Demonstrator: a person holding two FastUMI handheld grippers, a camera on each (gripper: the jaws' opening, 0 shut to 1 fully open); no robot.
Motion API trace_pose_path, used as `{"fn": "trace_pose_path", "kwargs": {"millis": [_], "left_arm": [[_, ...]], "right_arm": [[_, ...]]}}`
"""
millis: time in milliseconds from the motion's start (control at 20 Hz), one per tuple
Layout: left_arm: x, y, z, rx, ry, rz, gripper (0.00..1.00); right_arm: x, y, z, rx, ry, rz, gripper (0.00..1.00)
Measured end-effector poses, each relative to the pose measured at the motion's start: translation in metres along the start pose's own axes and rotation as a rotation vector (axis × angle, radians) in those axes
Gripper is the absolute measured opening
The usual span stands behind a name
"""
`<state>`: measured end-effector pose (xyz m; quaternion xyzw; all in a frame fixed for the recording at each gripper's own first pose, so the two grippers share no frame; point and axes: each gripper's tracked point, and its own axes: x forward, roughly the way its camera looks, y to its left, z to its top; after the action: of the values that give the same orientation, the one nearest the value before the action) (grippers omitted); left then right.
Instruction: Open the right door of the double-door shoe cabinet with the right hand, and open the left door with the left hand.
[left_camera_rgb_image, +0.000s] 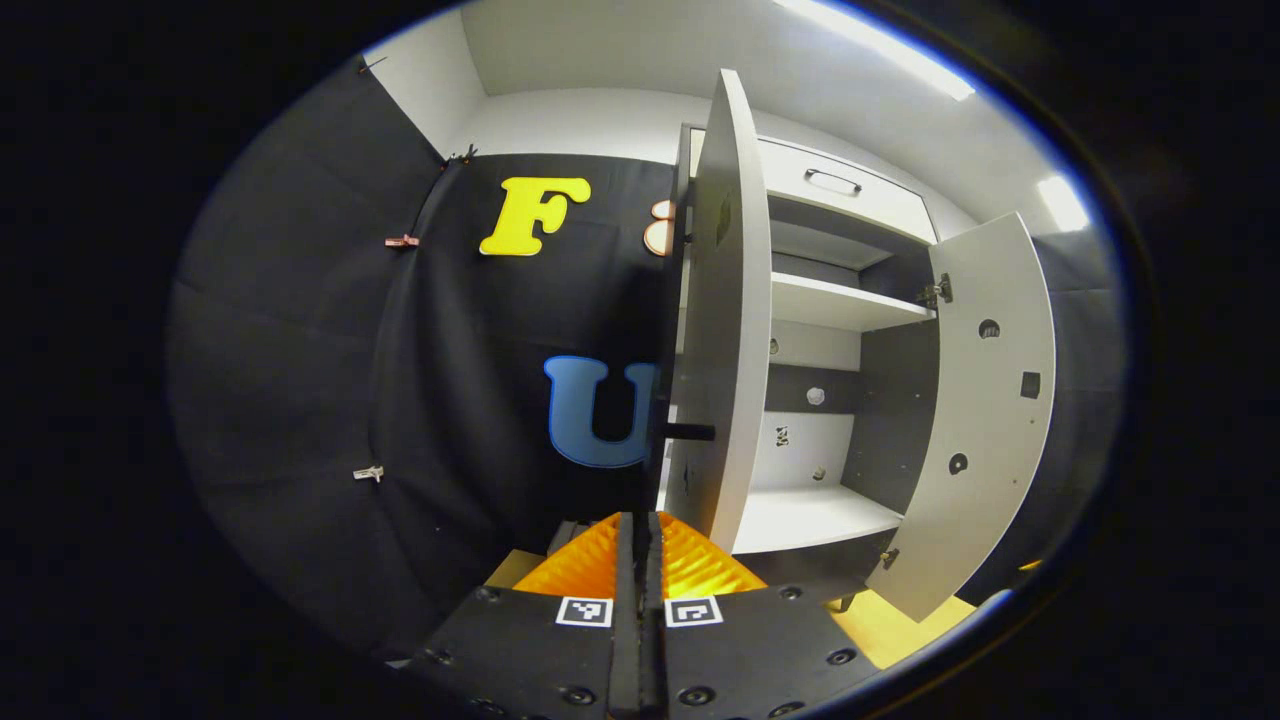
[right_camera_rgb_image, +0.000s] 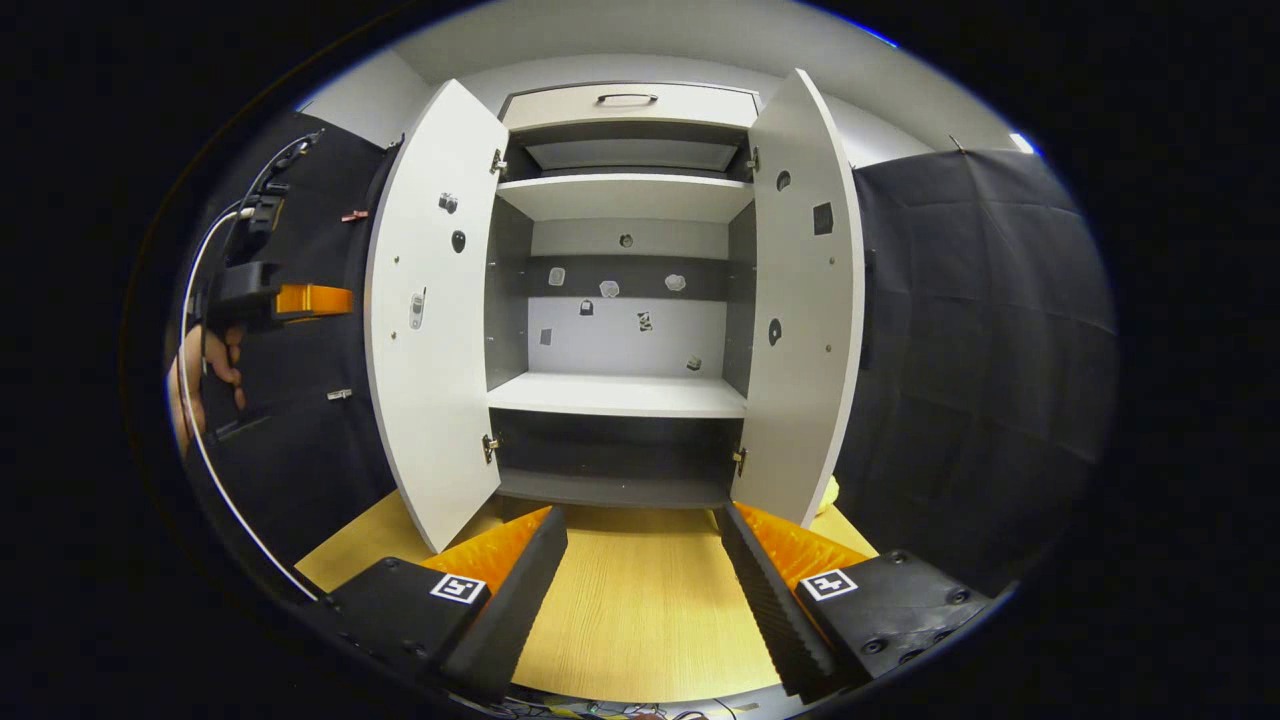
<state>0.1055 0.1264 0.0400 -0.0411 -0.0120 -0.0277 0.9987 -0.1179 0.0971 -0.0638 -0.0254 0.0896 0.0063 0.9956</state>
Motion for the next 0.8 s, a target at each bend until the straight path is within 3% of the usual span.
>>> {"fn": "trace_pose_path", "kwargs": {"millis": [350, 400, 500, 650, 800], "left_arm": [[-0.064, -0.039, -0.011, 0.027, -0.008, 0.003, 0.07], [-0.069, -0.043, -0.012, 0.043, -0.021, 0.019, 0.04], [-0.075, -0.064, -0.023, 0.048, -0.028, 0.001, 0.35], [-0.080, -0.091, -0.066, 0.002, 0.065, -0.029, 0.85], [-0.082, -0.096, -0.080, 0.082, 0.075, -0.002, 0.94]], "right_arm": [[0.002, -0.025, 0.045, 0.030, -0.076, -0.042, 0.98], [0.003, -0.029, 0.052, 0.031, -0.088, -0.046, 0.98], [0.002, -0.035, 0.065, 0.033, -0.118, -0.054, 0.98], [-0.002, -0.041, 0.070, 0.034, -0.148, -0.077, 0.96], [-0.013, -0.062, 0.064, 0.024, -0.183, -0.151, 0.98]]}}
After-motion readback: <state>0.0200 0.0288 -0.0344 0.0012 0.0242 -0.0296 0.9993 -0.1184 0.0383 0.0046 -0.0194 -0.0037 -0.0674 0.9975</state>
